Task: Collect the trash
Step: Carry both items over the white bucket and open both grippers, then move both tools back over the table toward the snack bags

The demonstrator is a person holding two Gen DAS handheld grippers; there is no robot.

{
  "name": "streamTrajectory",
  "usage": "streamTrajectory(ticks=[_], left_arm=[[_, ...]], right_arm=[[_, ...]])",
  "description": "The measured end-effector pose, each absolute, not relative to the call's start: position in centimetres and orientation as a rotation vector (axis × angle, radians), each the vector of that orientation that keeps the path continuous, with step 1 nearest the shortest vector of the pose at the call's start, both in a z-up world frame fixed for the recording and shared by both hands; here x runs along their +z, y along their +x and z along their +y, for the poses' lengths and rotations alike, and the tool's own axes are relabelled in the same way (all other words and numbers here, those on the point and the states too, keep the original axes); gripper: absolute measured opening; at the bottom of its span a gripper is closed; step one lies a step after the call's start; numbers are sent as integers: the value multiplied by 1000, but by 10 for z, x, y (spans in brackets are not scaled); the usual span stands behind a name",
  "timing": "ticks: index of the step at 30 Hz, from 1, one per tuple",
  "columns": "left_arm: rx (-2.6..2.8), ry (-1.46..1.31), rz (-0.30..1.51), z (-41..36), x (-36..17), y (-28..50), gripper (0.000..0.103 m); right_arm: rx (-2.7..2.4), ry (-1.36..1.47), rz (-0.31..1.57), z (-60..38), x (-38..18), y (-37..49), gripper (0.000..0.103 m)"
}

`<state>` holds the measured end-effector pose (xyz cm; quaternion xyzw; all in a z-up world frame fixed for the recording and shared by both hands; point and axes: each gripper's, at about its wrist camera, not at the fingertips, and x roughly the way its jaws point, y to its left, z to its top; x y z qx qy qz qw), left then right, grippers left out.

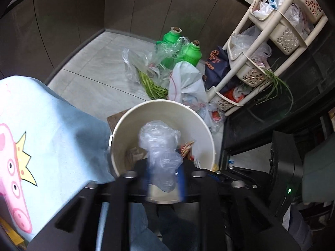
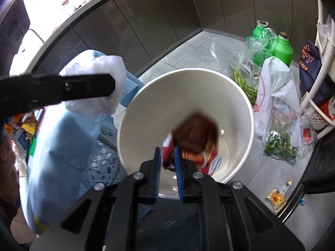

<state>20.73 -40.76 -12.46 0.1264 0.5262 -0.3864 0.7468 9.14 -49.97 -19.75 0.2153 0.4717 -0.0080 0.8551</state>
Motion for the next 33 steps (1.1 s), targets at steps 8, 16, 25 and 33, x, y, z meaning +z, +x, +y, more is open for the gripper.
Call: streamTrajectory(ticks=[8,16,25,33], left_arm=[[-813,216,1017,-395,-102,208,95],[-811,182,1002,-388,-88,207,94],[-801,153,970,-361,-56,189,94],[-713,4,917,-287,-19,166,94]], right_arm=[[16,388,893,-493,-180,85,96],[16,367,865,-488,-166,85,99],[29,350,817,-476,-126,76,100],[85,296,732,-446,-70,65,100]])
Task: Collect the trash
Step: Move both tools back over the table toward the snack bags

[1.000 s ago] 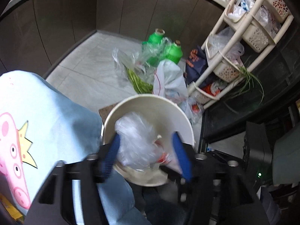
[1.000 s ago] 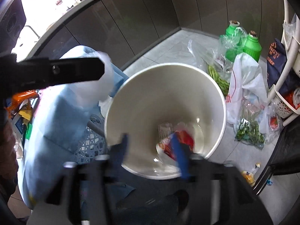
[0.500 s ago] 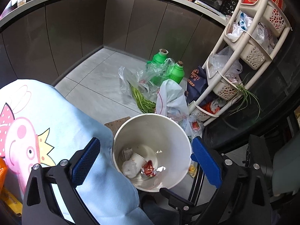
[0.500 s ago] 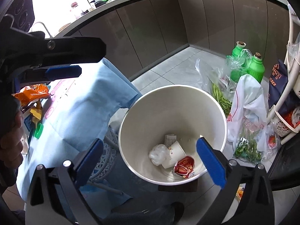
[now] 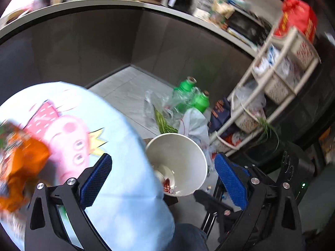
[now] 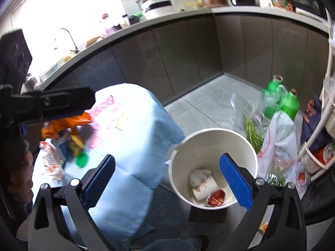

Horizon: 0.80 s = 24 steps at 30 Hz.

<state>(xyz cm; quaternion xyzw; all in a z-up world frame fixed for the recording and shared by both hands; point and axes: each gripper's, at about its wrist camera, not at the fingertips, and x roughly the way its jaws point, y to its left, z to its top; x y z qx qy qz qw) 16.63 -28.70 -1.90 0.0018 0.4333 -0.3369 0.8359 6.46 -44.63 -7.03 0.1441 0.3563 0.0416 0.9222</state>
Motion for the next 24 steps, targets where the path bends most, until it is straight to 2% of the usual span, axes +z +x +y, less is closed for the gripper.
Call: streamTrajectory(ticks=[10,16,24], left_arm=[[-458,-68,860,-151,4,121,95],[-310,-76,864,-69,-7,101,95],[-226,-192,916,8,-30,96,94]], right_arm=[[238,220,701,-369,-21,54,100],[323,165,703,-320,-14,58,100],[437,80,835,-249,-31,76,100]])
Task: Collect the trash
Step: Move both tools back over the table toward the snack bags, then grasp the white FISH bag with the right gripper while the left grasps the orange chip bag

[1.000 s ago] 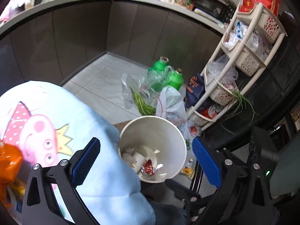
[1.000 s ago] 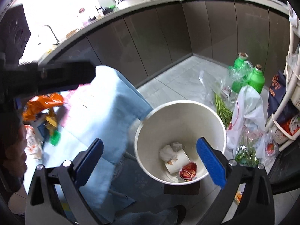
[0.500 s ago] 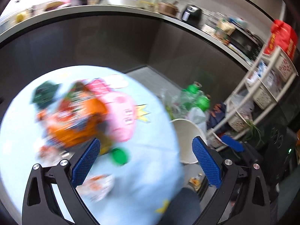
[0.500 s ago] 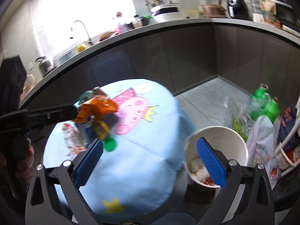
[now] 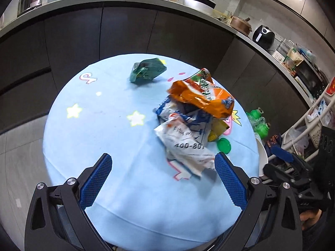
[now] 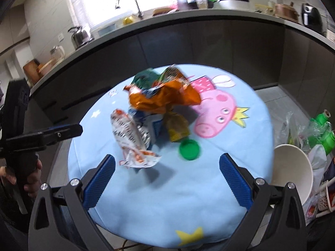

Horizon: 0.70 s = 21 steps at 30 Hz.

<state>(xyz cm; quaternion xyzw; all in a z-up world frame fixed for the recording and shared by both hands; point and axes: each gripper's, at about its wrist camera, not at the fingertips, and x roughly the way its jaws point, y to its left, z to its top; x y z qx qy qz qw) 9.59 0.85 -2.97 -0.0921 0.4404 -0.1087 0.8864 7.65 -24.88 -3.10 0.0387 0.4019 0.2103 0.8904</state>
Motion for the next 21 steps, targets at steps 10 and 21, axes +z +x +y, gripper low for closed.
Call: streamTrajectory(ticks=[10,21], left_arm=[[-263,-201,917,33,-36,91,94],[-310,-165,932,18,-41,93,92]], right_arm=[[583,-15,885,-181,-56,100,80],[631,-14,918,-168,-79,110,22]])
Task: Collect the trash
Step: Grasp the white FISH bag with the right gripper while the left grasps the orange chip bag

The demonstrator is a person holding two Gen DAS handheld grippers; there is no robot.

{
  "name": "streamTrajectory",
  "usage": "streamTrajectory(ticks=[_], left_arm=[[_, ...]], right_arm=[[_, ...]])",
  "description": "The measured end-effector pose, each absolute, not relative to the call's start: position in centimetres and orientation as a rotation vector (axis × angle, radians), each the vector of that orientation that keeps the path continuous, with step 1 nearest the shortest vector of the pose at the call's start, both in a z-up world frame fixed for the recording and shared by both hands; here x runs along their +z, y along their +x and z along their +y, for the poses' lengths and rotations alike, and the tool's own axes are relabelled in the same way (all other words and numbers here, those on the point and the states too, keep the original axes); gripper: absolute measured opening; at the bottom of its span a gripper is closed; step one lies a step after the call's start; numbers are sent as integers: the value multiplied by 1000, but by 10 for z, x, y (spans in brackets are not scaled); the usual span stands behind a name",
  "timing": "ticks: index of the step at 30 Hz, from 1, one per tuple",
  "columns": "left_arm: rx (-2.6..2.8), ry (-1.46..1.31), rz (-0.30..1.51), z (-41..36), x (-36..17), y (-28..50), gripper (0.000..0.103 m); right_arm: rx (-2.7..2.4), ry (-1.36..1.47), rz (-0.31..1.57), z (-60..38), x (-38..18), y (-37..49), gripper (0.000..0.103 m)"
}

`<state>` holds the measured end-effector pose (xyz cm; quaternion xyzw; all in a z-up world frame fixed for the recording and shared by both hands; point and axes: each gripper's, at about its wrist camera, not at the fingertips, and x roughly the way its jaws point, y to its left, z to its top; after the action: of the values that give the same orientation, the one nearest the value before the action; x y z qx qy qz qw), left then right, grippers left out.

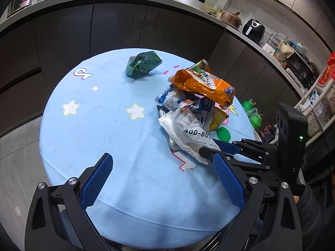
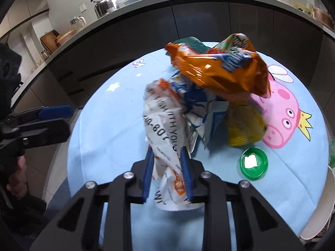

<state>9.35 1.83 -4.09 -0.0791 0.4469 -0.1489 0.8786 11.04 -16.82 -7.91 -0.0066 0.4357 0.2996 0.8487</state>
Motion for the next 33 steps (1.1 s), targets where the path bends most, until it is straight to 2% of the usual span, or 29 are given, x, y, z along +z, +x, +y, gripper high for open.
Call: streamTrajectory(ticks=[3,17,18,20,25,31,33], left_arm=[[-317,-166,935,17,-42,96,91],[-394,-161,927,-12,-30,128,91],[-413,-180,936,-17,-30,137,90],[-446,-217,955,-26,-29,153,78],[-465,-316,1041,-50,-38,203,69],[-408,-331,1114,-68,-54,232,68],[-400,-337,1134,-72,-59,236,63]], right_arm=[[651,14,897,-177,-73,100,18],[593,150,769,-243,-37,53,18],[577,167,763,-253,-36,52,18],[542,190,754,-264,-34,55,18],[497,204,749,-281,-31,58,18],[475,225,753,-293,-37,56,18],[473,230,755,-295,-39,56,18]])
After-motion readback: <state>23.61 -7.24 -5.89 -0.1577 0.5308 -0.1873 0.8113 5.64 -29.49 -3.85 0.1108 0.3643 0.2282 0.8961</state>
